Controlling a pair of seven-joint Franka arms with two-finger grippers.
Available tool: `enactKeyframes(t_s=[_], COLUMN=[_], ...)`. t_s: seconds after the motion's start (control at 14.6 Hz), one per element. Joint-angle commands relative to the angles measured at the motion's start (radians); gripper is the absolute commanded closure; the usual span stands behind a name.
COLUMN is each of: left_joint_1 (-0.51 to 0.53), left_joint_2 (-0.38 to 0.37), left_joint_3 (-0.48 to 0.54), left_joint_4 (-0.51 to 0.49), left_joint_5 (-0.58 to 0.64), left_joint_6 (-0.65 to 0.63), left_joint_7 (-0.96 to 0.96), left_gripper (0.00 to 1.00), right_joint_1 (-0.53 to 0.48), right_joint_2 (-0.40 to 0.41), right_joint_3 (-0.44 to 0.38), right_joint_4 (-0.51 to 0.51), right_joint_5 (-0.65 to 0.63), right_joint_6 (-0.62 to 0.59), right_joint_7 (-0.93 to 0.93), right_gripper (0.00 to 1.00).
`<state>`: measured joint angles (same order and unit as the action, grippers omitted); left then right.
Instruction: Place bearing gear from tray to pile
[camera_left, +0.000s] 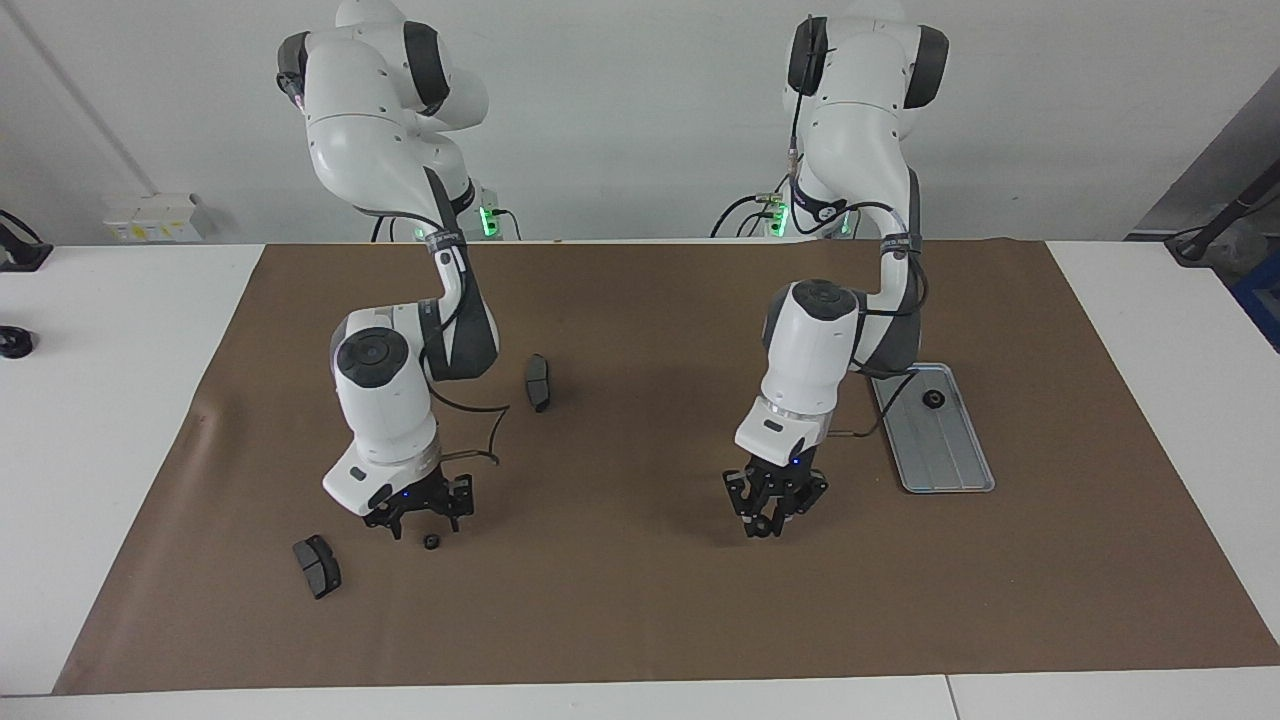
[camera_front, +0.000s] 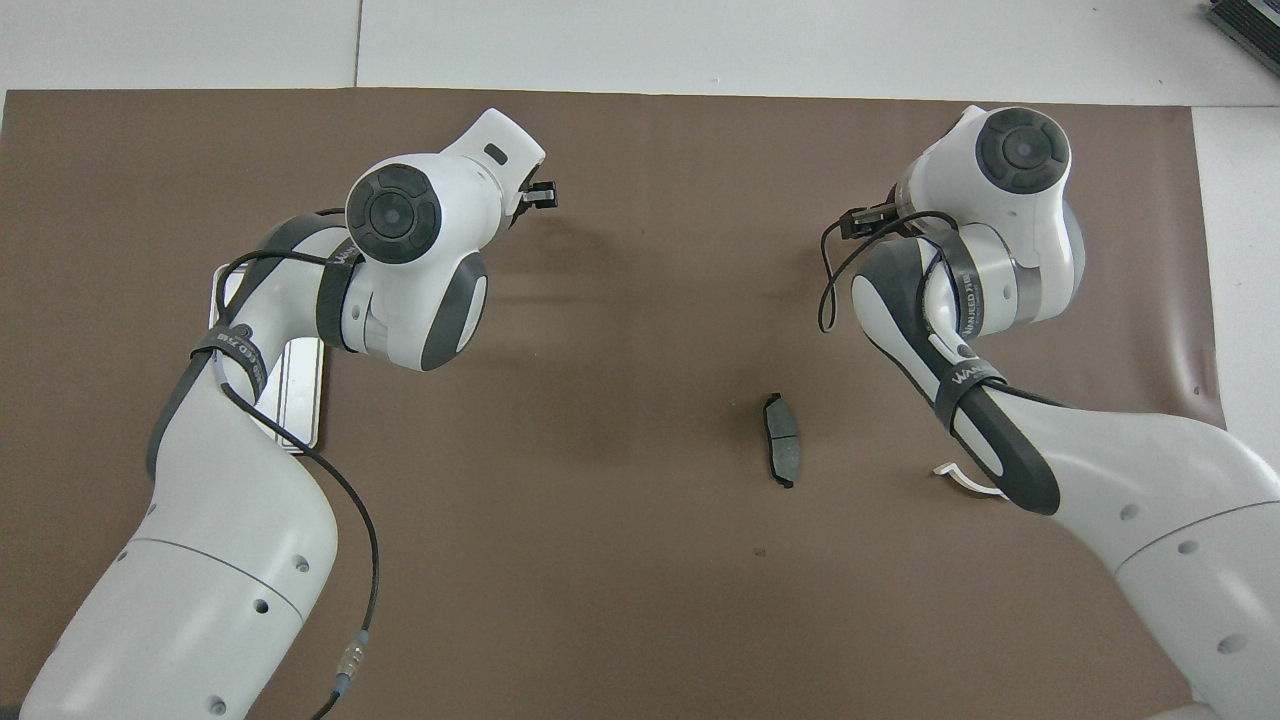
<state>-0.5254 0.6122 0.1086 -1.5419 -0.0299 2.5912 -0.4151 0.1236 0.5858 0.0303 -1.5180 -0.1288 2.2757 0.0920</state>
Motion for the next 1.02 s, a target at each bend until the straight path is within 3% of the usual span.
enactKeyframes(t_s=[0.0,0.2,0.27,0.34,0.48,0.55,0.61,0.75,0.96], left_joint_1=[-0.033,-0.057,-0.067,-0.083,-0.093,-0.091,-0.087,-0.077,-0.035], left_joint_2=[0.056,0.054,0.052,0.050,0.049,0.044,0.028,-0.015,-0.153], left_joint_3=[0.013,0.008,0.006,0.006,0.008,0.008,0.008,0.014,0.023], left_joint_4=[0.032,0.029,0.025,0.011,0.005,0.005,0.000,-0.039,-0.186], left_joint_5=[0.004,0.001,-0.005,-0.007,-0.007,-0.007,-0.008,-0.007,-0.005], left_joint_6=[0.018,0.046,0.049,0.049,0.047,0.041,0.033,0.027,0.018], left_joint_7=[-0.057,-0.073,-0.070,-0.070,-0.070,-0.070,-0.070,-0.070,-0.018], left_gripper=[1.00,0.99,0.91,0.76,0.22,0.06,0.00,0.00,0.00], right_joint_1=[0.042,0.064,0.061,0.073,0.074,0.085,0.087,0.085,0.160], right_joint_2=[-0.070,-0.093,-0.107,-0.112,-0.110,-0.109,-0.103,-0.100,-0.035], right_joint_3=[0.005,0.005,0.005,0.005,0.017,0.017,0.019,0.020,0.026], right_joint_4=[-0.037,-0.079,-0.106,-0.116,-0.114,-0.110,-0.105,-0.094,-0.003], right_joint_5=[0.041,0.041,0.040,0.041,0.043,0.041,0.041,0.043,0.087], right_joint_6=[-0.047,-0.044,-0.036,-0.038,-0.018,-0.004,0.001,0.001,-0.004], right_joint_7=[0.085,0.190,0.181,0.187,0.190,0.184,0.186,0.189,0.242], right_gripper=[0.00,0.00,0.00,0.00,0.00,0.00,0.00,0.00,0.00])
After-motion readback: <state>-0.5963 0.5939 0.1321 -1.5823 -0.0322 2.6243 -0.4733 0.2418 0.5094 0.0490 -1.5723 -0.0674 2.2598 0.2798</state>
